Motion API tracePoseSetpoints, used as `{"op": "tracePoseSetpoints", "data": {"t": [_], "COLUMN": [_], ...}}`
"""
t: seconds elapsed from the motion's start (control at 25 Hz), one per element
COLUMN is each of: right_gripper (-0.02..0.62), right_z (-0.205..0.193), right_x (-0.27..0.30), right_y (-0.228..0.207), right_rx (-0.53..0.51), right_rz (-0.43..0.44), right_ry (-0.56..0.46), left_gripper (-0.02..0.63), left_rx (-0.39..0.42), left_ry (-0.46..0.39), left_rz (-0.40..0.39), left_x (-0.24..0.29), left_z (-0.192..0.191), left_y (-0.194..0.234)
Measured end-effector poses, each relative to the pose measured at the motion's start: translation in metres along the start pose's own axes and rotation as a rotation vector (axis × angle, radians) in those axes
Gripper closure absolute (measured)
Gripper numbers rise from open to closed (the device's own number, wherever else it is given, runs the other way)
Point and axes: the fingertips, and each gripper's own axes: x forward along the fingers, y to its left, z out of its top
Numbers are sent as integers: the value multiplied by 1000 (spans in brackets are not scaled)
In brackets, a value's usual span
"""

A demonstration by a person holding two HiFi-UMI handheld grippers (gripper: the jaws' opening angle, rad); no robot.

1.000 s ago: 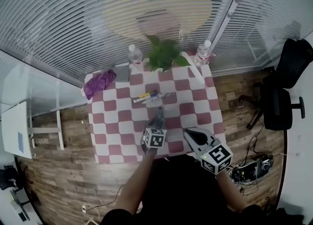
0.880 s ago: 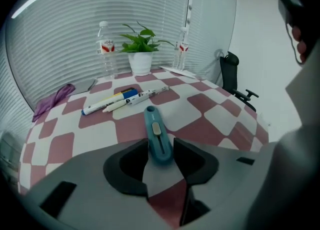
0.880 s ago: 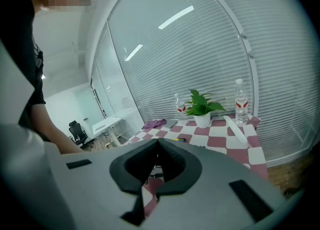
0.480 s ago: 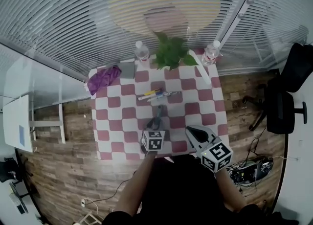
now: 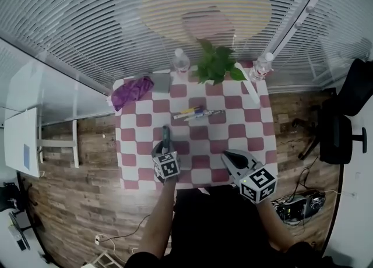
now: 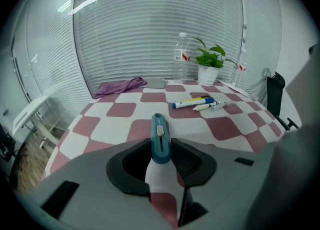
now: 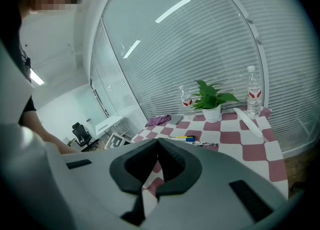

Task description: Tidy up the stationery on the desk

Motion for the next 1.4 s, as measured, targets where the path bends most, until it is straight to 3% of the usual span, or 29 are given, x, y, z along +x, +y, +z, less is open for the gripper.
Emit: {"op": "tracePoseSetpoints", "data": {"t": [0.4,0.72,0.88,1.0,1.2,1.32,1.4], "right_gripper": [574,574,574,574,570,483,483], "right_z": [-10,-11,-20,-14,-16,-30,-40], "right_x": [15,30,44,55,88,112,125], "right_y": [20,22,0,-20,-56,-84,-102], "right_rx": [2,-21,-118,-173,-380,-496,-551], "right_rz": [21,21,-16,-42,-73,-90,-101], "right_ry": [46,51,115,131,200,297,361], "left_gripper": [459,446,448,448,501,540,549], "left_rx": [-31,-13,-43,-53,-33,-37,-30], "left_ry": [51,19,-20,-67,-165,-199,-207], "left_rz": [-44,-76,-118,-195,-303,-333,-342], "left_x": [9,-4,-39,-69,-120,-142,-152], "left_z": [-14,-4,1,5,16,21,22], "left_y": [13,19,14,3,-11,-12,-13]}}
